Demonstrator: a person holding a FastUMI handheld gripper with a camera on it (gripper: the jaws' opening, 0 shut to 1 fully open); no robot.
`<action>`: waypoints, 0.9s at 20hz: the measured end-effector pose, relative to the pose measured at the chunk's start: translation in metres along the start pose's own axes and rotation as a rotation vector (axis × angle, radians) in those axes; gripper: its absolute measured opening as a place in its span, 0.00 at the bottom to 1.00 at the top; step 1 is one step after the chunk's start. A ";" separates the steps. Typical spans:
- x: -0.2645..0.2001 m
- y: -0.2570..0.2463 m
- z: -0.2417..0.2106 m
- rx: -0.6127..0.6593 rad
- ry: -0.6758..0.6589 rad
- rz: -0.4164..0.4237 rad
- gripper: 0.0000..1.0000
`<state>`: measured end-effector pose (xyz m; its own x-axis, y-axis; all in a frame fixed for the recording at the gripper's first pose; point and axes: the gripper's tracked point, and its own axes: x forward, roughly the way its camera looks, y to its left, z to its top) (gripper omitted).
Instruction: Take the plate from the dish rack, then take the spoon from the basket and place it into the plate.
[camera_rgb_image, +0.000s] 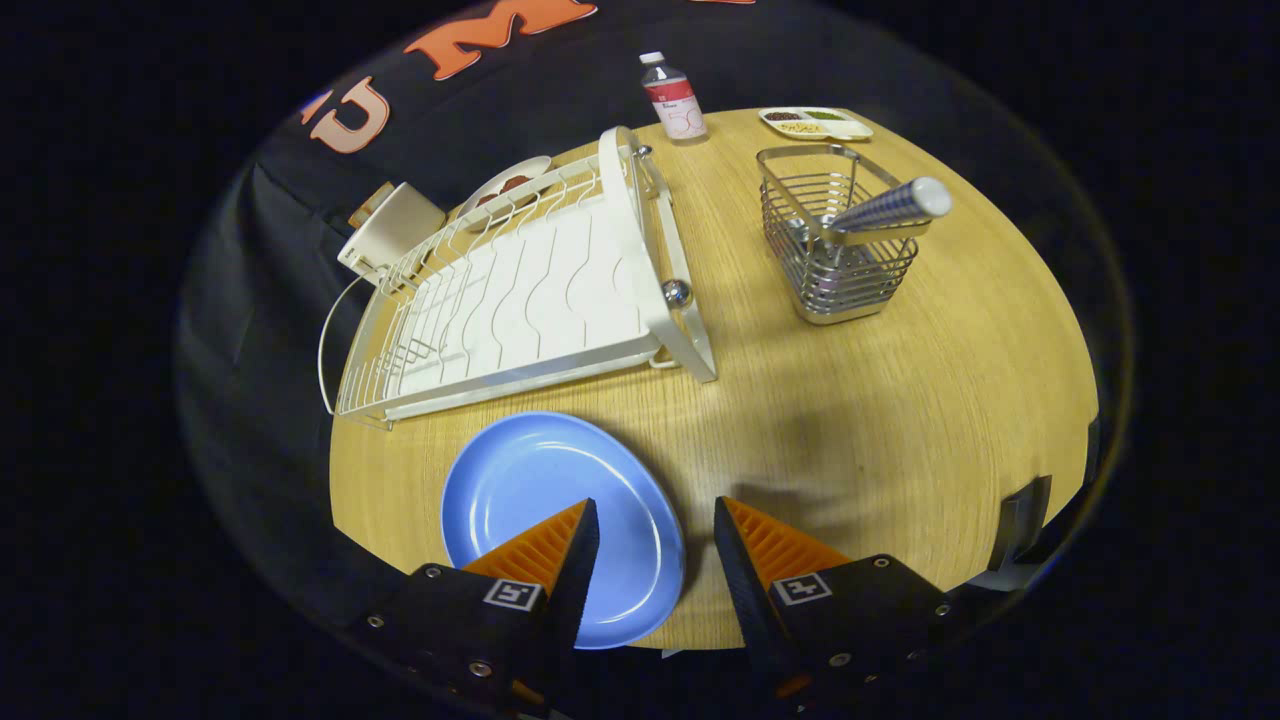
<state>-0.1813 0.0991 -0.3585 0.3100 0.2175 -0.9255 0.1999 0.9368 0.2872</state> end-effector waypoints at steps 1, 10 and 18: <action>-0.005 -0.006 0.009 0.003 -0.045 -0.008 0.72; -0.047 -0.060 0.088 -0.132 -0.457 -0.140 0.72; -0.055 -0.079 0.126 -0.224 -0.621 -0.212 0.43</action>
<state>-0.0969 -0.0218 -0.2996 0.7734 -0.1110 -0.6242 0.1388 0.9903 -0.0041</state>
